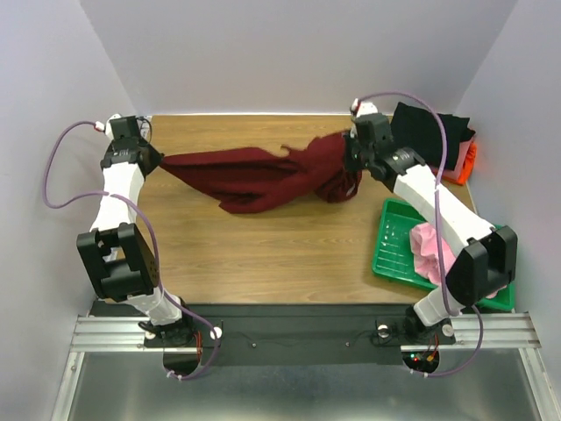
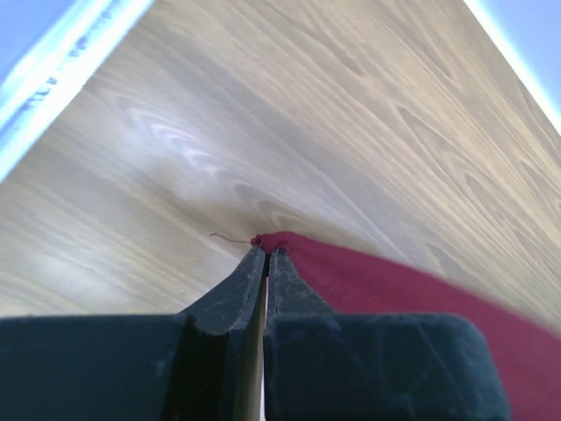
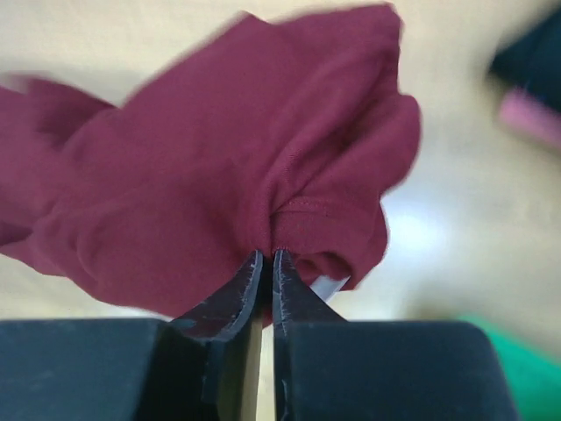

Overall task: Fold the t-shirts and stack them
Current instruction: Flatten the tshirt out

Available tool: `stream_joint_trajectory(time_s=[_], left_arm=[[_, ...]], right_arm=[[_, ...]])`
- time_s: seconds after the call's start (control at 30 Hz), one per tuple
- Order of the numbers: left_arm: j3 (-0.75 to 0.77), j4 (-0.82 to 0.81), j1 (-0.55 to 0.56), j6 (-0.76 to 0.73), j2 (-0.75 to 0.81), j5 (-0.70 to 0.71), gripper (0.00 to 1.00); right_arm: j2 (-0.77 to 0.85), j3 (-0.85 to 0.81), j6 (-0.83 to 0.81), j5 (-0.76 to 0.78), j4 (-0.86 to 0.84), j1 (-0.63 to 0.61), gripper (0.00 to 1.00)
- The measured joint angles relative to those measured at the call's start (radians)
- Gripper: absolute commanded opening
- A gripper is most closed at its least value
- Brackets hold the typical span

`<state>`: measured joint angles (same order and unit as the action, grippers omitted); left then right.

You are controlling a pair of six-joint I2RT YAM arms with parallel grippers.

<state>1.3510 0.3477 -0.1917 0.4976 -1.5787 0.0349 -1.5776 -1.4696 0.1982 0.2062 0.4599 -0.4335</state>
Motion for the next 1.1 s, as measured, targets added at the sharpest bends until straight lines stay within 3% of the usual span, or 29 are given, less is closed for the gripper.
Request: stream_joint_trajectory(time_s=[0.03, 0.1, 0.13, 0.17, 0.27, 0.4, 0.53, 0.9, 1.1], left_arm=[[0.0, 0.003, -0.009, -0.003, 0.0, -0.001, 0.08], [0.0, 0.008, -0.023, -0.009, -0.002, -0.007, 0.08], [0.0, 0.011, -0.023, -0.011, -0.005, -0.013, 0.08], [0.0, 0.011, -0.023, -0.014, -0.01, -0.021, 0.08], [0.0, 0.011, -0.021, -0.021, -0.028, -0.055, 0.08], [-0.001, 0.01, -0.021, -0.031, -0.06, -0.079, 0.08], [-0.002, 0.011, -0.021, -0.039, -0.073, -0.094, 0.08], [-0.035, -0.004, -0.021, -0.044, -0.073, -0.136, 0.08], [-0.063, -0.006, -0.021, -0.043, -0.073, -0.14, 0.07]], right_arm=[[0.023, 0.037, 0.003, -0.003, 0.017, -0.002, 0.2], [0.046, 0.13, 0.028, -0.021, 0.071, -0.006, 0.45], [0.046, 0.156, 0.025, -0.031, 0.094, -0.006, 0.45], [0.04, 0.188, 0.038, -0.036, 0.128, -0.006, 0.55], [0.014, 0.232, 0.044, -0.051, 0.238, -0.006, 0.65], [-0.06, 0.11, 0.057, -0.044, 0.29, -0.005, 0.67], [-0.179, -0.036, 0.071, -0.072, 0.212, -0.004, 0.67], [-0.688, -0.392, 0.077, -0.331, 0.024, 0.002, 0.67], [-0.832, -0.569, 0.033, -0.399, -0.004, 0.002, 0.67]])
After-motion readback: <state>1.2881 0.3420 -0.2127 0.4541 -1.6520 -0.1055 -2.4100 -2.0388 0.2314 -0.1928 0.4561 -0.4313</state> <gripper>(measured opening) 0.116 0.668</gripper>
